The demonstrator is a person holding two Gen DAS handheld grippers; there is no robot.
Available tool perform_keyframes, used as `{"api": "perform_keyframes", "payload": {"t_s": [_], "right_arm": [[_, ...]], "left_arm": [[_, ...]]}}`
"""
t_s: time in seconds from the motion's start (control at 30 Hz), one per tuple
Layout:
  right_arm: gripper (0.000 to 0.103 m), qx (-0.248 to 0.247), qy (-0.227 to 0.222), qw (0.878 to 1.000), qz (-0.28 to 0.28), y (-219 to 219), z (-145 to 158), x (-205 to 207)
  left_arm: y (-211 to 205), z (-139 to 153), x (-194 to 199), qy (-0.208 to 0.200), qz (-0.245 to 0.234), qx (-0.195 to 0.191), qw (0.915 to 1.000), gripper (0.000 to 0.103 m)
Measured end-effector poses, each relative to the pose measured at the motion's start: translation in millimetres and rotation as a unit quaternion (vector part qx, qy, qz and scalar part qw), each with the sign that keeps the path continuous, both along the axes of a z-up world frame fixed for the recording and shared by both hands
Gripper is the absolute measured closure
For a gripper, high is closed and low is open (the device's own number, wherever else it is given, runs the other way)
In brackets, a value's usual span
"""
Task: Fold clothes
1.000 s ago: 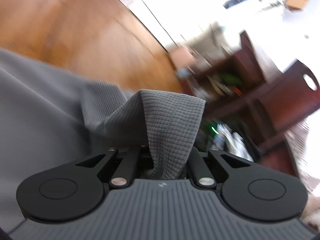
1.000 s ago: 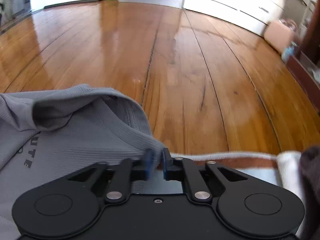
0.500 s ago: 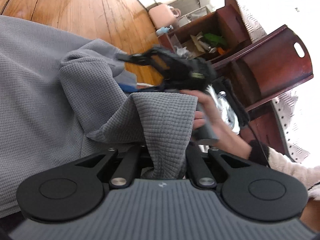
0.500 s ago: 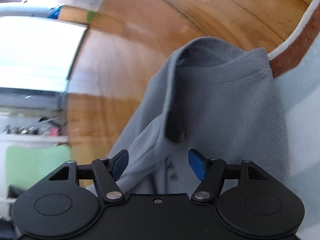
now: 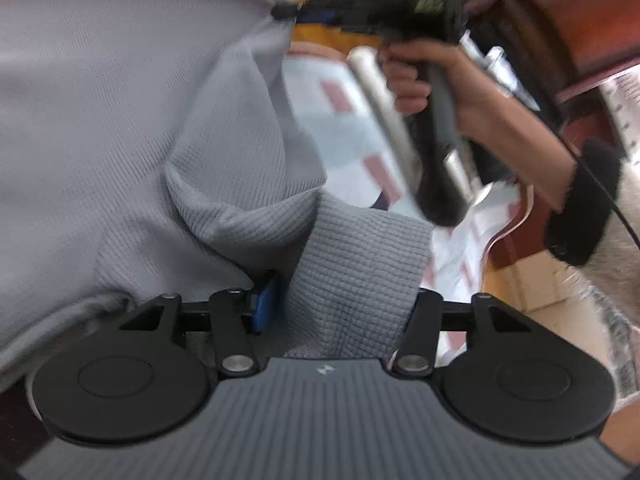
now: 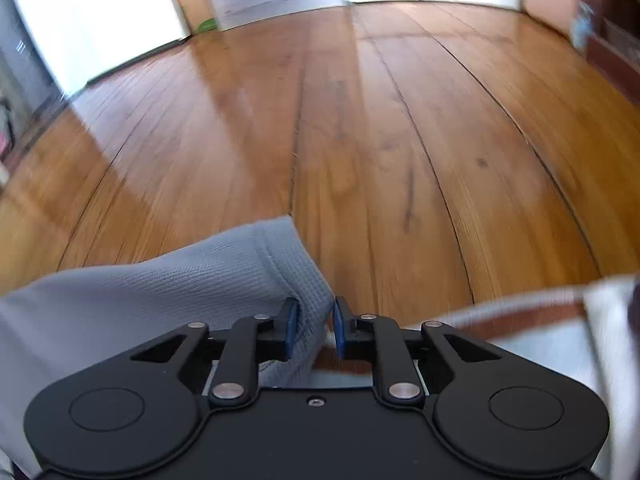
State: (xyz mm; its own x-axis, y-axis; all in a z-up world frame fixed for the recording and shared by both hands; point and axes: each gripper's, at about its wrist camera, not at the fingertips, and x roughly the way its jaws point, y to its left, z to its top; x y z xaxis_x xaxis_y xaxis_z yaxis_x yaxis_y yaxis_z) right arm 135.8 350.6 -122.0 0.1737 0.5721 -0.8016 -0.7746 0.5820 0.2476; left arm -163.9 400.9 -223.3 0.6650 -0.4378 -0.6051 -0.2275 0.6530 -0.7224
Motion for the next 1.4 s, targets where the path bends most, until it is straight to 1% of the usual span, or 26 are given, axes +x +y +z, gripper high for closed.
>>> {"api": "perform_keyframes", "payload": {"t_s": [0.07, 0.1, 0.2, 0.27, 0.3, 0.33, 0.37, 0.4, 0.43, 0.5, 0.57, 0.6, 0.63, 0.67, 0.7, 0.73, 0.77, 0.8, 0.9, 0.97, 1.07, 1.13, 1.2, 1.3, 1.37, 1.4], "right_arm": [[0.056, 0.011, 0.031, 0.999, -0.009, -1.5, -5.3, 0.0], [0.053, 0.017, 0.047, 0.999, -0.014, -2.2, -7.9, 0.0], [0.053, 0.034, 0.094, 0.995, -0.028, -4.4, -15.8, 0.0], [0.052, 0.045, 0.125, 0.990, -0.037, -5.9, -21.0, 0.0], [0.052, 0.050, 0.140, 0.988, -0.042, -6.7, -23.7, 0.0], [0.057, 0.055, 0.154, 0.986, -0.045, -6.7, -26.0, -0.1], [0.084, 0.050, 0.141, 0.988, -0.026, 1.4, -24.8, -1.8], [0.097, 0.060, 0.125, 0.990, -0.002, 4.3, -21.1, -6.1], [0.096, 0.079, 0.107, 0.991, 0.011, 5.6, -15.6, -10.3], [0.096, 0.106, 0.079, 0.991, 0.026, 7.1, -8.9, -11.7], [0.095, 0.074, 0.061, 0.995, 0.001, 8.6, -14.6, -4.5], [0.093, 0.045, 0.048, 0.998, -0.010, 8.6, -17.6, -3.6], [0.093, 0.019, 0.033, 0.999, -0.021, 8.7, -20.2, -3.6], [0.073, 0.015, 0.013, 1.000, -0.022, 9.6, -17.9, -12.4], [0.064, 0.013, -0.003, 0.999, -0.034, 4.2, -12.3, -18.4], [0.049, 0.014, -0.011, 0.998, -0.054, -6.8, -4.8, -24.6], [0.049, 0.017, -0.018, 0.997, -0.072, -18.3, 2.6, -30.9], [0.048, 0.041, -0.011, 0.996, -0.076, -34.9, 9.2, -39.0], [0.048, 0.090, 0.048, 0.994, -0.049, -86.1, 14.8, -62.6], [0.048, 0.085, 0.092, 0.992, -0.021, -115.3, 9.3, -76.5], [0.048, 0.093, 0.168, 0.981, 0.020, -152.9, -7.2, -102.4], [0.048, 0.097, 0.217, 0.970, 0.048, -176.8, -18.2, -119.6], [0.048, 0.077, 0.224, 0.968, 0.077, -174.1, -28.9, -134.4], [0.047, 0.056, 0.256, 0.959, 0.108, -173.7, -40.8, -156.9], [0.037, 0.058, 0.253, 0.957, 0.126, -173.0, -42.9, -165.3], [0.038, 0.061, 0.246, 0.958, 0.131, -170.6, -41.4, -168.4]], "left_arm": [[-1.9, 5.1, -1.4, -0.004, 0.001, 0.004, 1.0000, 0.053], [-0.2, 8.5, -5.3, -0.012, 0.008, 0.003, 0.9999, 0.053], [5.9, 17.2, -16.8, -0.035, 0.031, 0.011, 0.9988, 0.053], [3.4, 22.3, -13.9, -0.040, 0.034, 0.031, 0.9982, 0.056], [2.3, 22.7, -12.4, -0.039, 0.032, 0.039, 0.9979, 0.060], [1.4, 22.4, -12.1, -0.037, 0.031, 0.049, 0.9977, 0.068], [0.6, 22.1, -11.9, -0.034, 0.030, 0.058, 0.9973, 0.071], [-2.4, 22.3, -11.6, -0.033, 0.028, 0.071, 0.9965, 0.077], [-5.8, 22.5, -11.4, -0.034, 0.025, 0.085, 0.9955, 0.085], [-14.0, 22.8, -13.2, -0.034, 0.011, 0.104, 0.9940, 0.087], [-28.4, 23.4, -14.1, -0.022, -0.030, 0.114, 0.9928, 0.087], [-36.8, 24.6, -13.3, -0.013, -0.049, 0.126, 0.9908, 0.080], [-42.8, 25.5, -13.5, -0.005, -0.059, 0.135, 0.9890, 0.068], [-48.4, 26.5, -13.8, 0.003, -0.067, 0.144, 0.9872, 0.059], [-50.1, 27.3, -15.5, 0.014, -0.064, 0.147, 0.9869, 0.048], [-46.7, 30.8, -19.8, 0.018, -0.051, 0.145, 0.9880, 0.047], [-42.6, 34.7, -24.5, 0.021, -0.035, 0.143, 0.9889, 0.047], [-38.6, 38.6, -29.2, 0.023, -0.020, 0.140, 0.9897, 0.046], [-15.1, 49.6, -47.6, 0.018, 0.046, 0.125, 0.9909, 0.032], [0.2, 50.4, -55.5, 0.033, 0.089, 0.109, 0.9895, 0.030], [14.1, 45.3, -63.3, 0.066, 0.140, 0.080, 0.9848, 0.030], [9.0, 44.4, -63.7, 0.085, 0.138, 0.089, 0.9828, 0.030], [0.6, 47.6, -62.9, 0.096, 0.144, 0.117, 0.9779, 0.030], [-7.9, 50.7, -61.6, 0.108, 0.155, 0.154, 0.9699, 0.030], [-5.4, 53.5, -64.2, 0.107, 0.164, 0.165, 0.9668, 0.030], [-3.9, 54.9, -65.6, 0.106, 0.168, 0.170, 0.9652, 0.030]]}}
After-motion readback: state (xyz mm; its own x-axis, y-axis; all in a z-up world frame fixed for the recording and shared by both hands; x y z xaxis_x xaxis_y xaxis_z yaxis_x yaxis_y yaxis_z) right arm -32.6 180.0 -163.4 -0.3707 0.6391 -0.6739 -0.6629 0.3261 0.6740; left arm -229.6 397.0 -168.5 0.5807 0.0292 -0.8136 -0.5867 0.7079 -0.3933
